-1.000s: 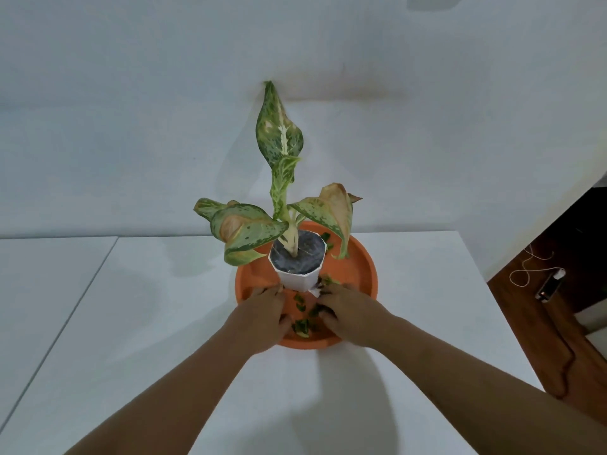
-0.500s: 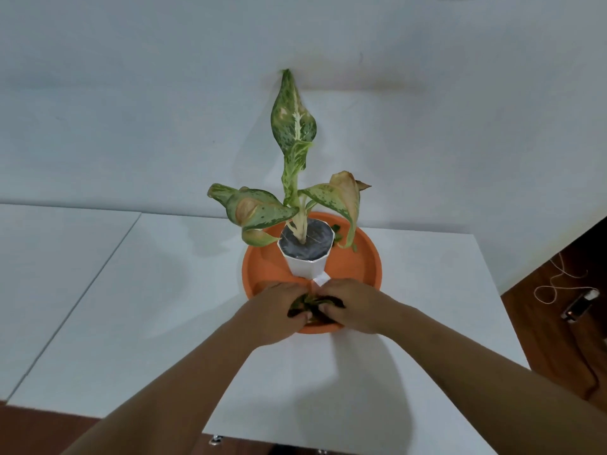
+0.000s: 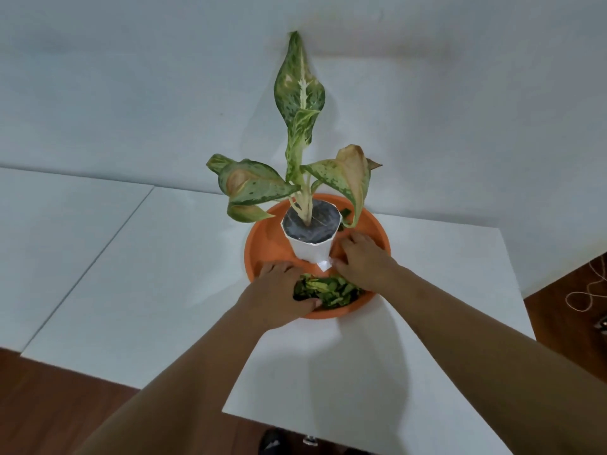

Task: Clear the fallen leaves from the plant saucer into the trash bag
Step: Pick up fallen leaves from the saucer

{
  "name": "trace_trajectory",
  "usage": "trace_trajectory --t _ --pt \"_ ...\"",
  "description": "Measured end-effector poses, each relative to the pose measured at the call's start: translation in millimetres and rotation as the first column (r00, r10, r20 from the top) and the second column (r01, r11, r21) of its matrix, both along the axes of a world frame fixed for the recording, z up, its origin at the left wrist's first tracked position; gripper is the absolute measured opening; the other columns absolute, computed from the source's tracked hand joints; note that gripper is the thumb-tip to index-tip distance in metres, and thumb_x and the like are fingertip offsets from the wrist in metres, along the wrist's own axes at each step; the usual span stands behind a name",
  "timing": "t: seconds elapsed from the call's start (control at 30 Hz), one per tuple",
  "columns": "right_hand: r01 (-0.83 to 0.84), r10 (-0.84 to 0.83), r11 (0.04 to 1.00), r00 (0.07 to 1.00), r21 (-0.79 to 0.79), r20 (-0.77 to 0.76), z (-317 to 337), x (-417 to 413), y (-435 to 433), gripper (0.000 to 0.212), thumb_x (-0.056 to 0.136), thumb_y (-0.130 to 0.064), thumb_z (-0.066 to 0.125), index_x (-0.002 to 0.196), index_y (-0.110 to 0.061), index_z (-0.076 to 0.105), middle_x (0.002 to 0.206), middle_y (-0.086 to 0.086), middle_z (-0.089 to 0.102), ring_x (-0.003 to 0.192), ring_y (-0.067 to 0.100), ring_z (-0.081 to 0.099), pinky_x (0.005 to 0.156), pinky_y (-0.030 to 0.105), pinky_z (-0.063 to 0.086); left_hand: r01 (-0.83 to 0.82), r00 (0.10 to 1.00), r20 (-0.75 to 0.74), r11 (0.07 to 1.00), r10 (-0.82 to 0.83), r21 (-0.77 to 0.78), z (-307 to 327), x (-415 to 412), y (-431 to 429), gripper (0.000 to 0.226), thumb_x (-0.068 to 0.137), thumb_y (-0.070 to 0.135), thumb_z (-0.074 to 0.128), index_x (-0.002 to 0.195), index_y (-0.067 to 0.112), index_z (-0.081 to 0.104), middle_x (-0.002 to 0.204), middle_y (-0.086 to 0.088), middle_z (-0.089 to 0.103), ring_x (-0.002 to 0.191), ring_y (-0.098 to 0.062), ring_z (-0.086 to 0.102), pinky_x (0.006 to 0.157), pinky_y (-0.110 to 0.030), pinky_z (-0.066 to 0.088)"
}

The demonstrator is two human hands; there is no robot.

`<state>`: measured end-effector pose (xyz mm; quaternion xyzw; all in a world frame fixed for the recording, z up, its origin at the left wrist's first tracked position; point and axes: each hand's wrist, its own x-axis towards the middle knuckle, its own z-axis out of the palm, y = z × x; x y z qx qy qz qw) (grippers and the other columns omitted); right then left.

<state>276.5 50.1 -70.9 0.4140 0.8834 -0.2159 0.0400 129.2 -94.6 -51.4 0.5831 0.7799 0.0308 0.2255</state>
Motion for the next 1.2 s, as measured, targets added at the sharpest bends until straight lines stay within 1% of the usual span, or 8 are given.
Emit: trace_trajectory --t 0.2,0.3,0.4,0.57,0.77,0.97,1.1,1.2 --pt "-0.143 0.129 0.979 0.986 -0.143 -0.104 13.9 17.0 -42.6 0.036 0.093 -0.040 0.051 0.114 -0.013 0.063 0.113 0.008 0.060 0.109 0.025 0.054 0.092 0.038 0.046 0.034 0.995 0.098 0.999 -0.034 0.001 7.6 -6.3 1.9 0.065 0.080 0.049 0.067 0.139 0.028 0.048 0.140 0.004 0.050 0.135 -0.022 0.035 0.112 -0.035 0.027" --pt "-0.110 0.078 0.974 0.983 -0.198 -0.164 27.2 25.1 -42.6 0.048 0.088 -0.038 0.062 0.131 -0.017 0.056 0.129 0.006 0.054 0.121 0.022 0.049 0.102 0.037 0.042 0.048 0.994 0.098 0.999 -0.046 -0.022 13.2 -16.4 4.6 0.069 0.076 0.051 0.069 0.138 0.031 0.048 0.139 0.003 0.050 0.133 -0.024 0.040 0.110 -0.040 0.036" --pt "-0.096 0.084 0.978 0.994 -0.185 -0.068 31.4 25.3 -37.9 0.063 0.078 -0.044 0.071 0.136 -0.027 0.052 0.131 0.004 0.052 0.123 0.022 0.046 0.103 0.036 0.040 0.044 0.999 0.023 0.994 -0.042 -0.102 15.8 -19.6 6.6 0.082 0.072 0.058 0.071 0.143 0.032 0.041 0.145 -0.002 0.039 0.137 -0.029 0.034 0.109 -0.045 0.039" --pt "-0.137 0.141 0.988 0.989 -0.076 0.047 28.5 7.0 -48.4 0.046 0.077 -0.036 0.070 0.120 -0.023 0.060 0.111 0.007 0.058 0.110 0.025 0.046 0.087 0.033 0.036 0.125 0.988 0.098 0.992 -0.123 -0.016 20.9 -6.3 11.2 0.070 0.076 0.045 0.075 0.138 0.029 0.047 0.141 -0.006 0.042 0.133 -0.026 0.036 0.108 -0.035 0.033" --pt "-0.006 0.002 0.999 0.998 -0.053 -0.061 8.8 0.9 -57.4 0.016 0.081 -0.020 0.061 0.097 -0.021 0.067 0.094 0.010 0.064 0.089 0.018 0.045 0.072 0.029 0.033 0.117 0.974 0.174 0.983 -0.142 0.144 1.6 -14.1 12.5 0.045 0.076 0.024 0.078 0.119 0.025 0.066 0.127 -0.004 0.056 0.117 -0.022 0.054 0.102 -0.034 0.044" --pt "0.169 -0.178 0.983 0.970 -0.067 -0.168 9.7 -5.9 -63.1 0.015 0.083 -0.007 0.059 0.093 -0.009 0.071 0.088 0.008 0.063 0.080 0.018 0.052 0.065 0.024 0.037 0.040 0.956 0.276 0.976 -0.099 0.213 -9.0 -24.8 17.8 0.019 0.081 0.009 0.071 0.099 0.012 0.075 0.096 -0.005 0.070 0.084 -0.021 0.066 0.073 -0.025 0.050" --pt "0.318 -0.350 0.935 0.902 -0.158 -0.254 25.2 -10.5 -65.2 0.017 0.086 -0.009 0.060 0.097 -0.010 0.072 0.087 -0.003 0.062 0.083 0.013 0.054 0.068 0.020 0.041 -0.041 0.934 0.353 0.973 -0.044 0.229 -8.0 -33.9 19.4 0.018 0.084 0.013 0.071 0.102 0.014 0.074 0.095 0.002 0.069 0.081 -0.012 0.061 0.064 -0.010 0.041" --pt "0.428 -0.522 0.848 0.777 -0.314 -0.351 41.7 -12.3 -66.9 0.016 0.086 -0.011 0.061 0.090 -0.019 0.074 0.080 -0.013 0.062 0.076 0.010 0.057 0.063 0.016 0.043 -0.160 0.879 0.475 0.957 0.028 0.241 -3.8 -43.3 19.0 0.016 0.083 0.016 0.073 0.099 0.015 0.074 0.093 0.006 0.069 0.077 -0.006 0.060 0.064 -0.003 0.041"
